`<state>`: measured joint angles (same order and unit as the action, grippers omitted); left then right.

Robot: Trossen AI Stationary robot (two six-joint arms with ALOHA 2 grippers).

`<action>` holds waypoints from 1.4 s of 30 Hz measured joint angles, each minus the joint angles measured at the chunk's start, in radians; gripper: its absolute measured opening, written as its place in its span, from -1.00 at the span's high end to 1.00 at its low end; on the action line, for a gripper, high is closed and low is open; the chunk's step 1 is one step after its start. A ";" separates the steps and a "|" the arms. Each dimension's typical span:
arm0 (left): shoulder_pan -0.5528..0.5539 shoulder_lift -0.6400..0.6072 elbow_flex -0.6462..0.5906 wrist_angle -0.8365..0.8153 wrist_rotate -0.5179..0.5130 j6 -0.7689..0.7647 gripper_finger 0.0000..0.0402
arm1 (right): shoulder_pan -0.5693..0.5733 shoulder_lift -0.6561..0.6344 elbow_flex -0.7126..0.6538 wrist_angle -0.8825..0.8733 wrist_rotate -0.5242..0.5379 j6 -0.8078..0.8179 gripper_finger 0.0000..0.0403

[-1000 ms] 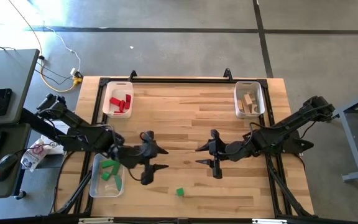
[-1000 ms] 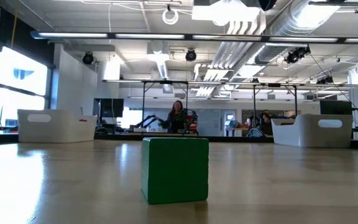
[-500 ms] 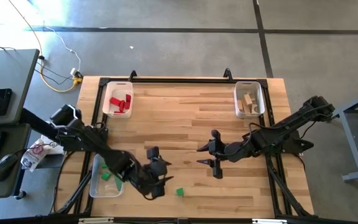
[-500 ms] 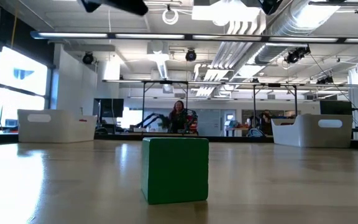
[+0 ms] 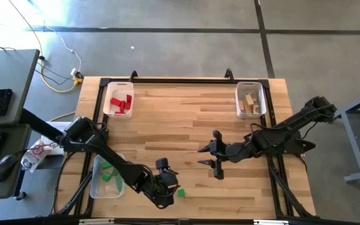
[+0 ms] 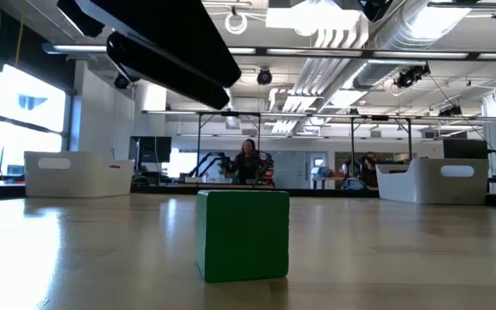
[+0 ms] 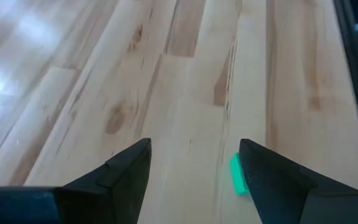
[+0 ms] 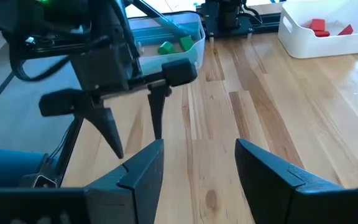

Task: Sort & place blocks by color
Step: Put the green block into the transparent bin

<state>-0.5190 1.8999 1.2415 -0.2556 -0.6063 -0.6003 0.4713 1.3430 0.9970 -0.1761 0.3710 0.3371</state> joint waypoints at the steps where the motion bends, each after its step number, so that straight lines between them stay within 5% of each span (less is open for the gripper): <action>1: 0.000 0.008 0.000 0.003 0.000 0.000 -0.15 | 0.000 0.000 0.000 0.000 0.000 0.002 0.08; 21: -0.017 0.133 0.000 0.215 0.106 -0.018 -0.15 | 0.000 0.000 0.000 -0.009 0.048 0.003 0.08; 42: -0.024 0.206 0.000 0.260 0.149 -0.063 -0.15 | 0.000 0.000 0.000 -0.015 0.049 0.032 0.08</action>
<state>-0.5434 2.1056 1.2415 0.0040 -0.4576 -0.6628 0.4713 1.3430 0.9970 -0.1913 0.4198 0.3695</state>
